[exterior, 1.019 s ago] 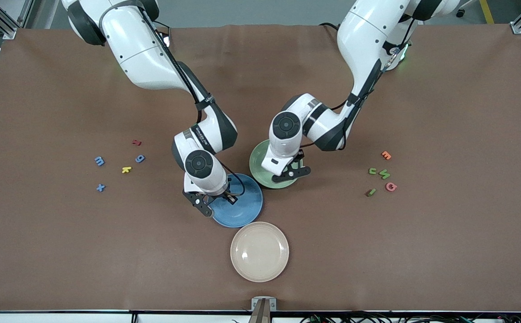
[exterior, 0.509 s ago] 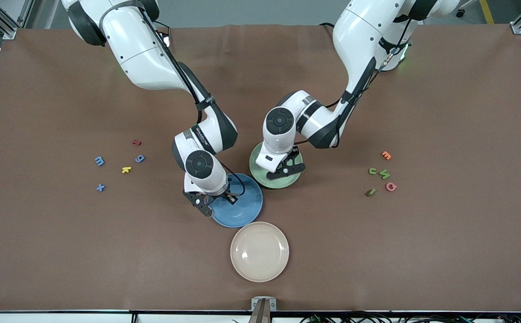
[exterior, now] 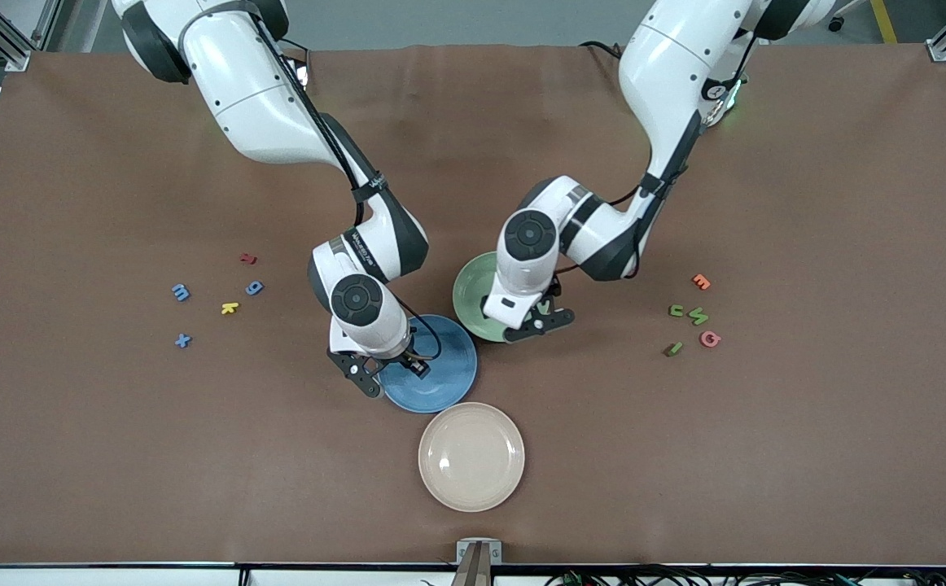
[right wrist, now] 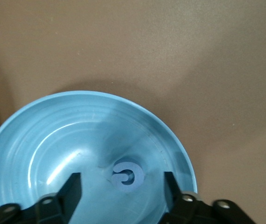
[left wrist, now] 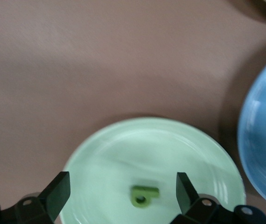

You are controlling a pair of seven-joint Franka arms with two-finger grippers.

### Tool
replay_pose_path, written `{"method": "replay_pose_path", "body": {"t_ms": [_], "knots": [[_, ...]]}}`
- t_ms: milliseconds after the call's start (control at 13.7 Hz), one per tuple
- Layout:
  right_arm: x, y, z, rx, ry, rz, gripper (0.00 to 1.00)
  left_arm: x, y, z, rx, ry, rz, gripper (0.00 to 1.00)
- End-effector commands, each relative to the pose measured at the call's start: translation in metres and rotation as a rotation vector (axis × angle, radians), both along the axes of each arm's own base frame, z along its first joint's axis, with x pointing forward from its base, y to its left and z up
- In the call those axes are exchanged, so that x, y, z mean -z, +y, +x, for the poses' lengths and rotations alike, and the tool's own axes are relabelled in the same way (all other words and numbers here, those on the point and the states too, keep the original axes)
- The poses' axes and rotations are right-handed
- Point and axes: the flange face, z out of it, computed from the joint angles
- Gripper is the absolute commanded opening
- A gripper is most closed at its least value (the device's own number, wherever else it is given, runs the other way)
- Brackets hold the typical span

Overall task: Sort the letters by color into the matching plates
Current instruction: 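Open both grippers and draw both arms back toward the letters, then grasp the blue X with the right gripper while the left gripper grasps the green B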

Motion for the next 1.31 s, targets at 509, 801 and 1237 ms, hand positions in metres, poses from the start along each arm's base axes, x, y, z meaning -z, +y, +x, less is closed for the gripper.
{"method": "replay_pose_path", "body": {"t_ms": [509,801,1237], "knots": [[-0.089,-0.183,0.013,-0.3,0.1,-0.006,1.0,0.003,0.139,0.014,0.088,0.02,0.107,1.0],[-0.065,-0.334,-0.023,-0.51,0.045,0.002,1.0,0.016,0.182,0.025,0.106,0.016,0.107,1.0],[-0.018,-0.484,-0.046,-0.702,-0.056,-0.049,1.0,0.027,0.232,0.042,0.116,0.017,0.094,1.0]]}}
